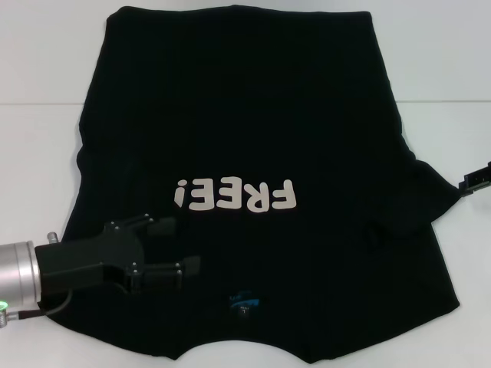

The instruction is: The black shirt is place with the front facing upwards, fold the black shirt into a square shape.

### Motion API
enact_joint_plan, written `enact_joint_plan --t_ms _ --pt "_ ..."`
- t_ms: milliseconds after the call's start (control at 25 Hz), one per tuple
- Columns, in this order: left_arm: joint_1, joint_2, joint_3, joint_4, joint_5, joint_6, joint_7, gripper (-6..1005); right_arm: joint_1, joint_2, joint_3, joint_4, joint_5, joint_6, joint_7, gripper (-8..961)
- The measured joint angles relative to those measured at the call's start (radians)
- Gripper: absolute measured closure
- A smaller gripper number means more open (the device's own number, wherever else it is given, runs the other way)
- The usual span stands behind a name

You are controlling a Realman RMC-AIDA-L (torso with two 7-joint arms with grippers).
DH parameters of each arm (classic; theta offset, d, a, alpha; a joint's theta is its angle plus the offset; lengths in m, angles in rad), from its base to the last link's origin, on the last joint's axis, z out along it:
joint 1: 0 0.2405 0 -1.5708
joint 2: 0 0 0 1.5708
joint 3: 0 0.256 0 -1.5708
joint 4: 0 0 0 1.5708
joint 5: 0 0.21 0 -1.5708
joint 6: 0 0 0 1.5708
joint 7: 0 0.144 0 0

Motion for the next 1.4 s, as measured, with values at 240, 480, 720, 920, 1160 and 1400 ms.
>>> enact_joint_plan --t_ms 240,480,720,920,1160,1400 --pt "0.000 0.000 0.000 -0.001 0.000 -0.006 0.000 90 0.015 0.008 0.002 0.029 0.004 0.046 -0.004 243" --pt "0.000 0.000 -0.006 -0.001 0.000 -0.007 -0.002 91 -0.040 -0.009 0.166 0.004 0.160 -0.017 -0.076 242" --pt "0.004 0.000 -0.012 -0.002 -0.008 -0.007 -0.002 91 -0.218 -0.038 0.399 0.063 0.519 -0.153 -0.255 240" --pt "0.005 -0.008 -0.033 -0.006 -0.013 -0.007 -0.002 91 -0.346 -0.030 0.449 0.210 0.717 -0.233 -0.435 237" --pt "0.007 -0.019 -0.097 -0.006 -0.015 0.000 0.000 91 -0.448 0.027 0.534 0.320 0.789 -0.279 -0.550 234" --pt "0.009 -0.023 -0.136 -0.006 -0.015 0.004 -0.002 90 -0.463 0.057 0.526 0.377 0.778 -0.293 -0.505 229"
